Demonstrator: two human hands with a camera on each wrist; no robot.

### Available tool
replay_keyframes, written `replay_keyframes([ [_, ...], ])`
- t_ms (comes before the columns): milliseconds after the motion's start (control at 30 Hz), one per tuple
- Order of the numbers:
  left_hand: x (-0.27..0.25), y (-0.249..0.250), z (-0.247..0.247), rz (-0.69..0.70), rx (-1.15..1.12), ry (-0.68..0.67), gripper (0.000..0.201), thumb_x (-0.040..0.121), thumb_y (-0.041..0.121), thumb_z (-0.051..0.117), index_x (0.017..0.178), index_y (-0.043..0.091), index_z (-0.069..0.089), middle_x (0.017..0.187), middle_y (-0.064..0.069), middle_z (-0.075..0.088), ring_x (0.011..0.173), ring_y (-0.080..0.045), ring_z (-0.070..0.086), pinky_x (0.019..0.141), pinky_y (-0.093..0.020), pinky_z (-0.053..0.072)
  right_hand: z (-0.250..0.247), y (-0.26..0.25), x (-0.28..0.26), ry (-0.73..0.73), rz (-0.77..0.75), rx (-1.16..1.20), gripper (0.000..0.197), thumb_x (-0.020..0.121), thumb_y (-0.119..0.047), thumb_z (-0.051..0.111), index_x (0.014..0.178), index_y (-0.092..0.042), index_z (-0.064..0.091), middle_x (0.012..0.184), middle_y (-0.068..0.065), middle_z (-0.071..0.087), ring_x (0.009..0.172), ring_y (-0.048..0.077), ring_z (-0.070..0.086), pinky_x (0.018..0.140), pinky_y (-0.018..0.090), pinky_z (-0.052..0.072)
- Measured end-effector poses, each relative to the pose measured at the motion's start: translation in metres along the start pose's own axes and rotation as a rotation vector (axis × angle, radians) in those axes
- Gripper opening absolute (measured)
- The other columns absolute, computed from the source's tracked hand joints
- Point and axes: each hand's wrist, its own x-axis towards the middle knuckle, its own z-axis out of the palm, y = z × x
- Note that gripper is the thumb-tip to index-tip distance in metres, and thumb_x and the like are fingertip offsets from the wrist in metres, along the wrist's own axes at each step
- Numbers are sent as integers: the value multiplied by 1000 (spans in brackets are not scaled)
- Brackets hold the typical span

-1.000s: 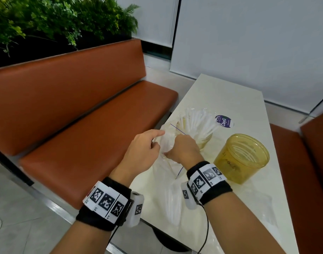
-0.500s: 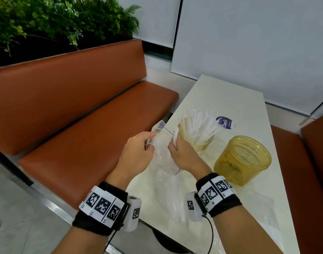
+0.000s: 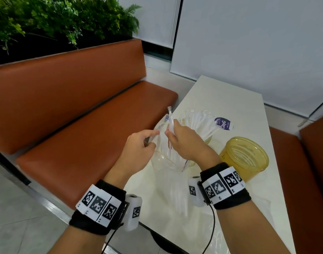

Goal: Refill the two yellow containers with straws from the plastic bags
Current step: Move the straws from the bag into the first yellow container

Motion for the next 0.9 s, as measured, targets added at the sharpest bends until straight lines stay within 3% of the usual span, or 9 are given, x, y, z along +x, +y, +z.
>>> replay_keyframes([
  [67, -1, 1, 2, 7, 19, -14, 42, 97, 3, 57, 136, 19, 64, 124, 6, 70, 78, -5, 63, 81, -28, 59, -9, -3, -2, 34, -26, 113, 17, 107, -33, 37, 111, -17, 42, 70, -8, 49, 60, 6, 48, 57, 21, 36],
  [133, -1, -2, 4, 2, 30, -20, 42, 97, 2, 56, 134, 19, 65, 107, 7, 74, 58, -4, 53, 60, -14, 47, -26, -7, -4, 129, -67, 218, 13, 107, -31, 39, 106, -18, 41, 66, -9, 49, 54, 2, 47, 50, 16, 35],
  [200, -1, -9, 5, -26, 26, -14, 41, 97, 3, 56, 132, 21, 67, 83, 2, 73, 50, -9, 44, 49, -16, 40, -50, -12, -5, 268, -110, 306, 12, 107, -29, 41, 108, -18, 45, 68, -6, 55, 51, 1, 50, 50, 17, 36],
  [300, 0, -16, 3, -39, 46, -2, 36, 97, 9, 59, 128, 23, 69, 69, -2, 69, 48, -12, 41, 49, -16, 37, -94, -15, -2, 523, -172, 408, 6, 107, -24, 42, 107, -19, 46, 77, 4, 64, 58, 9, 59, 57, 27, 45],
  [400, 1, -19, 1, -58, 74, 9, 34, 97, 13, 61, 129, 22, 68, 76, 4, 71, 50, -14, 50, 53, -20, 44, -131, -7, 7, 790, -223, 440, 11, 107, -25, 39, 110, -15, 43, 79, 6, 68, 68, 14, 67, 64, 31, 53],
  [500, -2, -18, -1, -58, 97, 22, 34, 97, 10, 60, 129, 19, 69, 74, 17, 63, 43, -4, 43, 48, -9, 34, -145, 11, 19, 912, -156, 379, 28, 106, -28, 36, 121, -6, 44, 89, 10, 69, 72, 17, 67, 66, 32, 53],
  [600, -4, -17, -4, -52, 95, 27, 34, 97, 8, 60, 129, 17, 69, 65, 19, 56, 43, -4, 41, 45, -8, 34, -131, 32, 32, 886, -54, 282, 36, 106, -31, 35, 127, -2, 43, 90, 8, 68, 72, 23, 64, 67, 34, 50],
  [733, -4, -16, -5, -34, 104, 13, 36, 96, 7, 60, 128, 20, 70, 63, 19, 51, 49, -1, 47, 50, -9, 34, -76, 62, 49, 694, 129, 183, 39, 107, -33, 34, 132, -4, 38, 91, 14, 64, 76, 34, 60, 66, 40, 46],
  [900, -4, -11, -5, -27, 79, 0, 35, 96, 7, 61, 128, 19, 70, 66, 12, 55, 52, 4, 50, 52, -9, 34, -7, 90, 52, 465, 316, 237, 37, 104, -34, 43, 126, -5, 45, 96, 18, 66, 82, 37, 65, 71, 46, 55],
])
